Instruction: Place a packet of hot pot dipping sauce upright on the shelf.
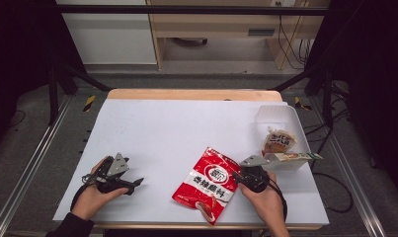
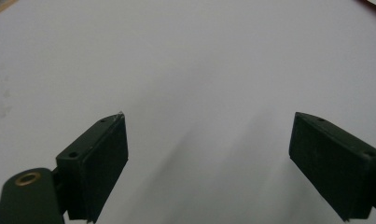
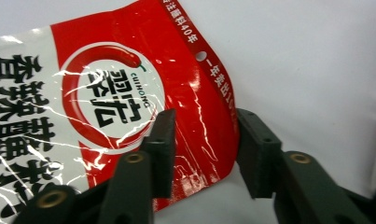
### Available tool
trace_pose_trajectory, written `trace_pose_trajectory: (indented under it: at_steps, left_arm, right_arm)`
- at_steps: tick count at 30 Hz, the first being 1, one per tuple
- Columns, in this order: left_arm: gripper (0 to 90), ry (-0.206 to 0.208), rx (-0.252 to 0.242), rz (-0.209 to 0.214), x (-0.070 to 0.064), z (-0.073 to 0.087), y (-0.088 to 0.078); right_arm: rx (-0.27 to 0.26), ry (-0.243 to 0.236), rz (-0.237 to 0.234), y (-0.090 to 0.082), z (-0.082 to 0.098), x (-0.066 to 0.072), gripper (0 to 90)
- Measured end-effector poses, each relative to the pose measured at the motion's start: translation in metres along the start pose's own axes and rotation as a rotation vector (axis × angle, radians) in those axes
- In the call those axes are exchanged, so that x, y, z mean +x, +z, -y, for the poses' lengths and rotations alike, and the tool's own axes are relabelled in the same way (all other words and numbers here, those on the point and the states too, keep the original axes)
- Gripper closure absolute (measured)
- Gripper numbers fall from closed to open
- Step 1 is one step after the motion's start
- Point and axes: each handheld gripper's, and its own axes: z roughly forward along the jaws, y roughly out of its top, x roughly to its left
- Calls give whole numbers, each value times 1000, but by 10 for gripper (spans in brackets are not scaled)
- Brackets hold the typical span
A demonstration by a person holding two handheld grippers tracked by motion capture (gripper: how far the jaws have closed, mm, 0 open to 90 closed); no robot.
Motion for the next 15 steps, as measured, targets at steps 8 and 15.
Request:
trace_pose_trajectory:
  at_steps: [8,15]
  left_arm:
    - [116,-5,-5,0,-1,0,0]
    - [116,-3,-10,1,-2,-4,0]
  right_arm:
    - [-2,-59,62,4,-9,-2,900]
    - [-55,-137,71,8,-33,7,900]
